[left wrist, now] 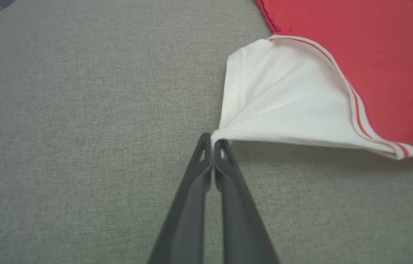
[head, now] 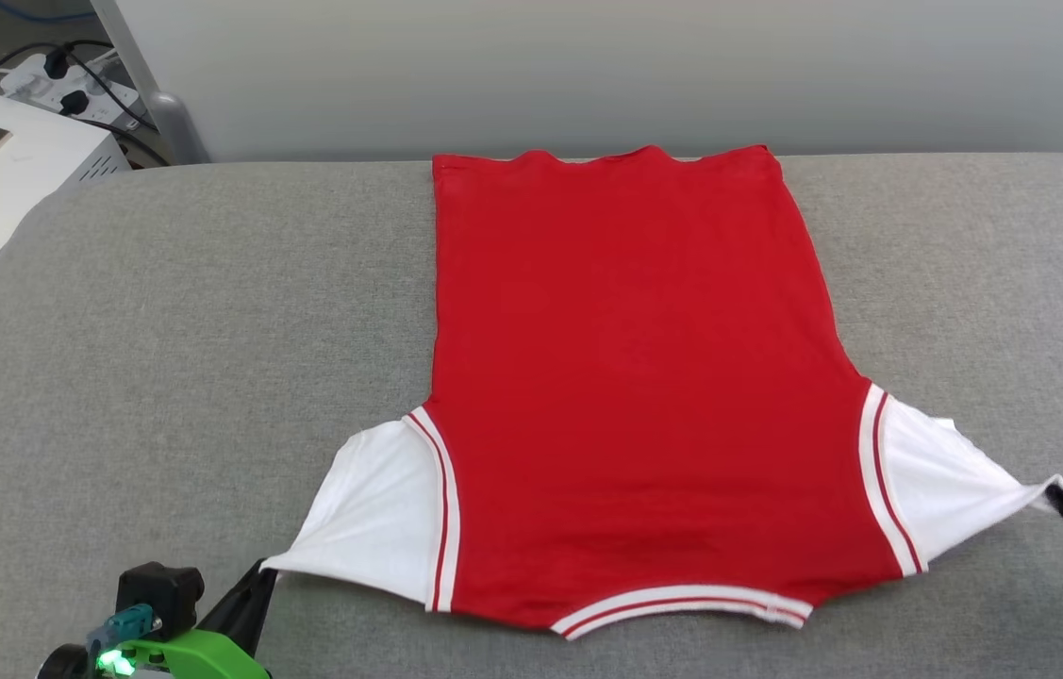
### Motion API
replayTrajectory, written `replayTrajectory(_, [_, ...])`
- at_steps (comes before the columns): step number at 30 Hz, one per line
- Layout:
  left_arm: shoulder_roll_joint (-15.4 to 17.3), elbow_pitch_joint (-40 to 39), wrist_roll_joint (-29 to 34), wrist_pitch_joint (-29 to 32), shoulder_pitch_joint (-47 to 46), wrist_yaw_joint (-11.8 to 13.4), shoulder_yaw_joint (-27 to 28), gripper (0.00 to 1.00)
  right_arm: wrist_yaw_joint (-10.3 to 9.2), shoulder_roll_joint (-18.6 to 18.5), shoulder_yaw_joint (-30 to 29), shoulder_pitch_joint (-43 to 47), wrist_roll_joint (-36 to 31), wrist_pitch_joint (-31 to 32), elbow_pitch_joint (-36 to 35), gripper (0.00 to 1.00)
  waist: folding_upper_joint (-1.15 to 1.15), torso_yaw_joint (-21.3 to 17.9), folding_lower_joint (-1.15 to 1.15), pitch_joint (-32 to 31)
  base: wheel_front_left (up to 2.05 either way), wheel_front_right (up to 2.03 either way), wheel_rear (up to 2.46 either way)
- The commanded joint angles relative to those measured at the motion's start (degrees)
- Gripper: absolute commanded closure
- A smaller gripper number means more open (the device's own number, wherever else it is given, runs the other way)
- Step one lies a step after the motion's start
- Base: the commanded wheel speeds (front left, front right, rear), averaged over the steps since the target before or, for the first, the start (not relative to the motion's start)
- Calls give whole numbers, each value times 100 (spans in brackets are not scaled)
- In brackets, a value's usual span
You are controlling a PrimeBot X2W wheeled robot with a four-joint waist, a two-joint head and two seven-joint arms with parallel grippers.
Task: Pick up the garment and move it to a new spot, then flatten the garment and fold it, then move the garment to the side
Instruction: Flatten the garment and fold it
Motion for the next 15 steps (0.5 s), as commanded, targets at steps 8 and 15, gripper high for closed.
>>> replayTrajectory(8, [49,-153,75,9,138,8,-61,100,-11,-228,-294,560,409,501,-375,100,69,101,1,104,0,0,0])
replayTrajectory(15, [80,-495,277,31,-123,-172,-190,100,-11,-230,-674,577,872,1283,-874,0,69,256,1,423,0,0,0])
